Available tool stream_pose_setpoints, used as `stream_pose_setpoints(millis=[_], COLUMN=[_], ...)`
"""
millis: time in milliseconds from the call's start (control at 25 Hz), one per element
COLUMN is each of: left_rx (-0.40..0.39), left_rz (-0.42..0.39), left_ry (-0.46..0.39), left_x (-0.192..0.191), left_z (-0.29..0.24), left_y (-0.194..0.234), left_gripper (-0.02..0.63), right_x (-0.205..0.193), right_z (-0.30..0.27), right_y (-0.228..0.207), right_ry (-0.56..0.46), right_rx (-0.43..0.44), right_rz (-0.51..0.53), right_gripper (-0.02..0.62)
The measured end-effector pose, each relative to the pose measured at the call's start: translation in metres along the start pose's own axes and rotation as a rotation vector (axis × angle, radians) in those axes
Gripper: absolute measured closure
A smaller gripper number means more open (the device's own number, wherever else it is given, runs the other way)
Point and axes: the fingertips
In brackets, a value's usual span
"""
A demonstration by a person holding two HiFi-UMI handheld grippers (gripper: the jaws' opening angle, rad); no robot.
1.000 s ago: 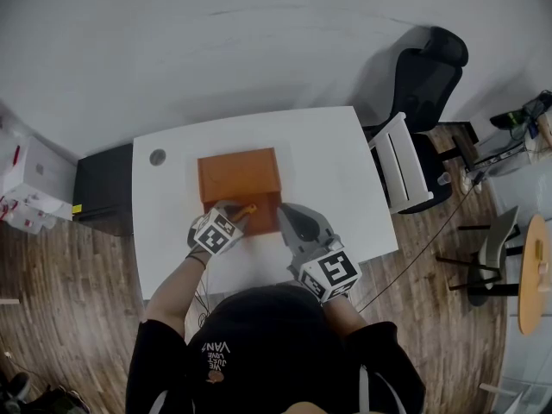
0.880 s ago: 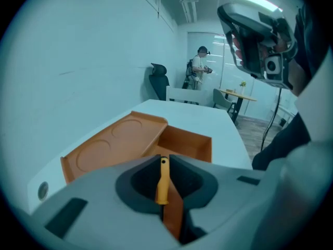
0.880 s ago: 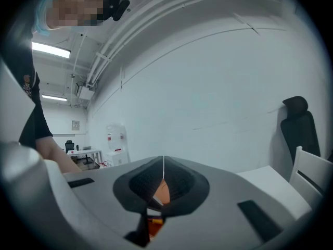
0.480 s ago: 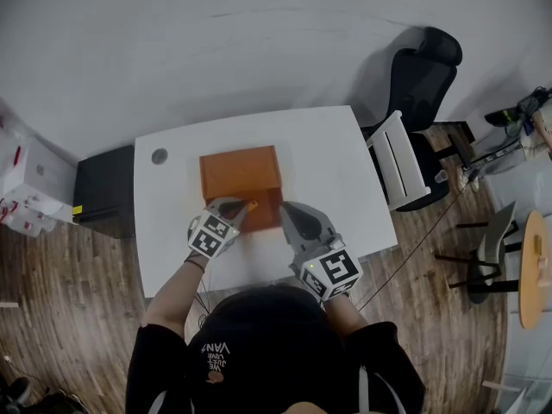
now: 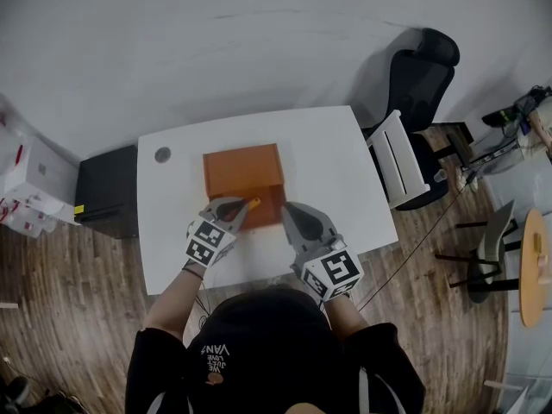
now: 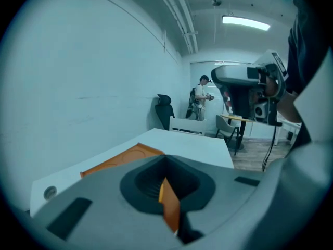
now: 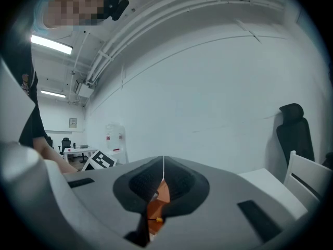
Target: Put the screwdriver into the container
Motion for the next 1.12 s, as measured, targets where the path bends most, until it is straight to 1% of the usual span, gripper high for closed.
stream_pose_setpoints(millis=[200, 400, 560, 760, 1040, 1120], left_rx=[0.031, 0.046, 0.074, 0.101, 0.128, 0.131], left_rz=[0.026, 0.022, 0.034, 0.041, 0.003, 0.005], left_ry=[-0.074, -0.148, -0.212, -0.256, -0.314, -0.332], left_x=[0.016, 0.034, 0.045, 0.054, 0.073, 0.077], left_z=[0.024, 0.047, 0.068, 0.094, 0.128, 0.136], left_y=[0.0, -0.008, -0.01, -0.013, -0.024, -0.028], left_gripper=[0.591, 0.591, 0.592, 0.592, 0.592, 0.592], right_x=[0.003, 0.001, 0.001, 0.0, -0.001, -0.002], right_z=[0.005, 0.012, 0.016, 0.023, 0.034, 0.038], right_y=[0.008, 0.014, 0.022, 0.033, 0.042, 0.044], right_ry=[-0.006, -0.001, -0.001, -0.002, -0.009, -0.01], right_rx=[-0.006, -0.019, -0.024, -0.025, -0.039, -0.043], right_rz=[0.01, 0.017, 0.023, 0.026, 0.024, 0.024], right_gripper=[0.583, 0.583, 0.583, 0.583, 0.583, 0.583])
Point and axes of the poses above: the fingertips, and each gripper's own axes: z backward along the fingers, y to its left, x out of its top, and after that the axes turned 2 degrees about -z, right-handed
